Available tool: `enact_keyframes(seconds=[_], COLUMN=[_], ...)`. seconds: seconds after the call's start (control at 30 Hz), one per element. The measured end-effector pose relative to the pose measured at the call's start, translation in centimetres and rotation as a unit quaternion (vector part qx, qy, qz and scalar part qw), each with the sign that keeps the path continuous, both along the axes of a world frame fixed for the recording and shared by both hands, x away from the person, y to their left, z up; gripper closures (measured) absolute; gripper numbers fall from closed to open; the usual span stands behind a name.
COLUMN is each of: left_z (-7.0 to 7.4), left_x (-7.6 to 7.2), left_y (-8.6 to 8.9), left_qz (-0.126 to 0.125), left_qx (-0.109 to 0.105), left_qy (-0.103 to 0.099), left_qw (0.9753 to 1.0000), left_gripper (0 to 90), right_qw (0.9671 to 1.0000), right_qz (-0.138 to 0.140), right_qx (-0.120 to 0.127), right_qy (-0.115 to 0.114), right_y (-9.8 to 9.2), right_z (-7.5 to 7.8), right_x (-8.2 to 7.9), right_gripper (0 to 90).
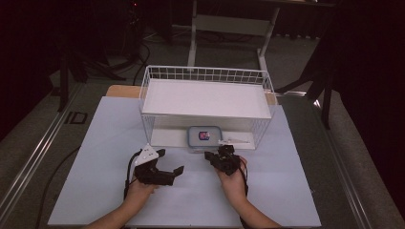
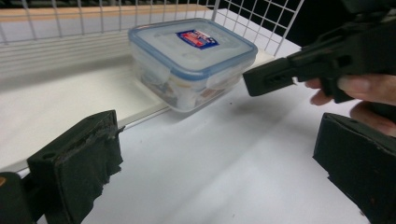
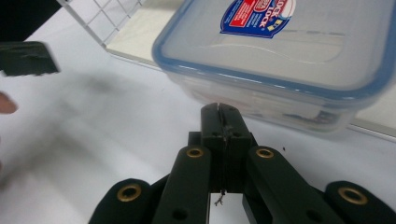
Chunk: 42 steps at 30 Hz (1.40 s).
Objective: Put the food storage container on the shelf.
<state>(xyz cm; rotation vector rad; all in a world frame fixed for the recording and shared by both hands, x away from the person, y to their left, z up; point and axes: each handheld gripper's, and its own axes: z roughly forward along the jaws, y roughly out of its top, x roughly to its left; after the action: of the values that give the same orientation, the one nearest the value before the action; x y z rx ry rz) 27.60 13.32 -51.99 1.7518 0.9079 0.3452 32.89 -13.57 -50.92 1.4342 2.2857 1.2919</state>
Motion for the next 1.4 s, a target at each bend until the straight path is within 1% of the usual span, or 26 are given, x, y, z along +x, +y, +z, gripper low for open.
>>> enact_keyframes(seconds=[0.03, 0.1, 0.13, 0.2, 0.27, 0.33, 0.37, 0.4, 0.47, 0.6, 0.77, 0.8, 0.9, 1.0, 1.03, 1.17, 1.23, 1.4], left_z=[-0.1, -0.2, -0.1, -0.1, -0.1, -0.2, -0.3, -0.3, -0.3, -0.3, -0.4, -0.4, -0.5, -0.6, -0.6, -0.6, -0.6, -0.6], left_x=[-0.1, -0.1, 0.0, 0.1, 0.2, 0.3, 0.3, 0.3, 0.3, 0.3, 0.4, 0.4, 0.3, 0.3, 0.3, 0.4, 0.4, 0.3], left_y=[0.1, 0.3, 0.3, 0.5, 0.5, 0.6, 0.6, 0.7, 0.7, 0.8, 0.8, 0.8, 0.7, 0.6, 0.6, 0.6, 0.6, 0.7], left_qz=[0.002, 0.010, 0.012, 0.016, 0.020, 0.020, 0.021, 0.022, 0.023, 0.025, 0.023, 0.023, 0.021, 0.018, 0.018, 0.016, 0.016, 0.017], left_qx=[0.002, -0.003, -0.002, -0.010, -0.008, -0.012, -0.011, -0.015, -0.010, -0.013, -0.012, -0.014, -0.012, -0.009, -0.006, -0.009, -0.007, -0.009], left_qy=[-0.005, -0.012, -0.014, -0.016, -0.018, -0.015, -0.015, -0.015, -0.014, -0.014, -0.012, -0.011, -0.010, -0.015, -0.016, -0.010, -0.010, -0.009], left_qw=[1.0000, 0.9999, 0.9998, 0.9997, 0.9996, 0.9996, 0.9996, 0.9995, 0.9996, 0.9995, 0.9996, 0.9996, 0.9997, 0.9997, 0.9997, 0.9998, 0.9998, 0.9998], left_gripper=[1.8, 1.8, 1.8, 1.8, 1.8, 1.8, 1.8, 1.8, 1.8, 1.8, 1.8, 1.8, 1.8, 1.8, 1.9, 1.8, 1.8, 1.8], right_qw=[1.0000, 1.0000, 1.0000, 0.9999, 0.9999, 0.9999, 0.9999, 0.9999, 0.9999, 0.9998, 0.9996, 0.9996, 0.9994, 0.9994, 0.9995, 0.9994, 0.9994, 0.9994], right_qz=[-0.002, -0.003, -0.005, -0.007, -0.009, -0.012, -0.013, -0.014, -0.015, -0.018, -0.024, -0.026, -0.033, -0.034, -0.032, -0.033, -0.035, -0.034], right_qx=[-0.002, -0.006, -0.004, -0.008, -0.005, -0.003, -0.005, -0.006, -0.005, -0.005, -0.010, -0.008, 0.005, -0.005, -0.005, -0.007, -0.005, -0.008], right_qy=[0.000, -0.001, 0.001, -0.001, 0.002, 0.004, 0.002, 0.001, 0.001, -0.001, -0.008, -0.008, 0.004, -0.001, -0.003, -0.006, -0.003, -0.005], right_y=[0.2, 0.4, 0.5, 0.7, 0.8, 0.9, 1.0, 1.2, 1.3, 1.6, 1.9, 1.9, 1.8, 2.0, 2.0, 2.2, 2.3, 2.7], right_z=[-0.1, -0.4, -0.5, -0.6, -0.7, -0.8, -0.8, -0.8, -0.8, -0.7, -0.5, -0.5, -0.6, -0.5, -0.5, -0.5, -0.5, -0.4], right_x=[0.2, 0.6, 0.8, 1.1, 1.5, 1.9, 2.1, 2.3, 2.7, 3.3, 3.9, 4.1, 4.6, 5.0, 5.2, 5.8, 5.9, 6.3], right_gripper=[90.0, 90.0, 90.0, 90.0, 90.0, 90.0, 90.0, 90.0, 90.0, 90.0, 90.0, 90.0, 90.0, 90.0, 90.0, 90.0, 90.0, 90.0])
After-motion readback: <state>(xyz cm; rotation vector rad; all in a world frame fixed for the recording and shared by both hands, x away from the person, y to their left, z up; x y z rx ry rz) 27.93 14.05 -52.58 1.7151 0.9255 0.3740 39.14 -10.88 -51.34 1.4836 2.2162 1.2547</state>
